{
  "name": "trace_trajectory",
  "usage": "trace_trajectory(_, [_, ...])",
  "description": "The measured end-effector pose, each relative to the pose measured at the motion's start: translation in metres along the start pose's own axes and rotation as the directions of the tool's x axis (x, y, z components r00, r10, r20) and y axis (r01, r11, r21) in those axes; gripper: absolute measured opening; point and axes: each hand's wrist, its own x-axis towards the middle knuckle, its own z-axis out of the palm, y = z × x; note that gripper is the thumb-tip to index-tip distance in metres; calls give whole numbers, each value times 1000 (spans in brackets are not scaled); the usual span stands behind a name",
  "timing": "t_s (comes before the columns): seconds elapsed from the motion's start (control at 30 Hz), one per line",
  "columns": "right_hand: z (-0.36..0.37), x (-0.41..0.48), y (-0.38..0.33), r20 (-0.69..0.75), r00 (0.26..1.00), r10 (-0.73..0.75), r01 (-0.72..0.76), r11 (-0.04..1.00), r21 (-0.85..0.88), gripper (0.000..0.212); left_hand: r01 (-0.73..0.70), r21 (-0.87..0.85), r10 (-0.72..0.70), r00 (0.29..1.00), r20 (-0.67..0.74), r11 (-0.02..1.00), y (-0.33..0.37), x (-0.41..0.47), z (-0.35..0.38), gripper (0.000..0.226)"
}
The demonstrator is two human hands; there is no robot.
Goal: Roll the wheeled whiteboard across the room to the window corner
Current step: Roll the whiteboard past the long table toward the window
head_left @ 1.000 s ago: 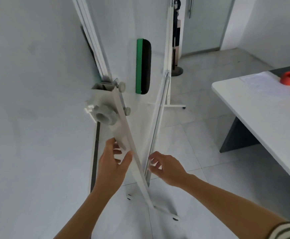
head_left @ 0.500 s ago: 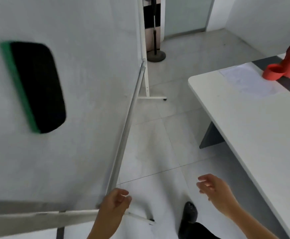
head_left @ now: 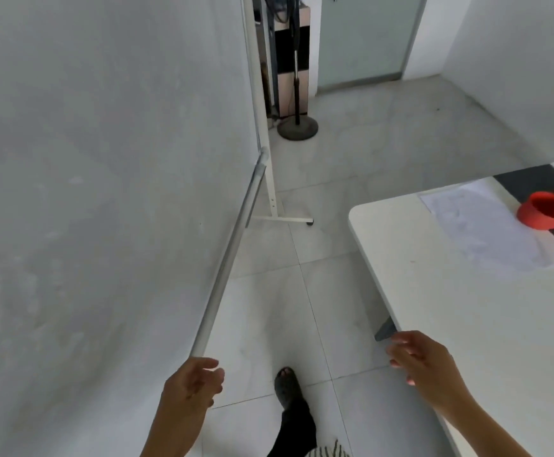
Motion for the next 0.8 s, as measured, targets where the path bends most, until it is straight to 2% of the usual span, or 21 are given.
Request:
trace_trajectory(0.13, [5,78,-33,-8,1000,4,-3,1000,29,11,25,-53,-29,997,-77,998,21,71,4,5])
trace_trajectory(0.23, [7,138,-70,-30,999,15,-13,998,58,8,12,-49,-15,998,-62,999,52,124,8,11])
trace_trajectory(0.4, [21,232,-158,0,997,-75,75,995,60,10,-49,-52,47,999,-26,997,127,197,9,5])
trace_trajectory(0.53, [32,301,-204,34,992,-121,119,991,60,11,21,-34,-24,997,-74,999,161,238,7,27])
trace_trajectory(0.63, [36,364,-233,84,987,-135,131,990,49,11,63,-35,-67,991,-120,997,182,274,13,19])
trace_trajectory(0.8, [42,486,-278,160,976,-151,153,988,-2,14,139,-49,-146,970,-196,989,225,346,40,33])
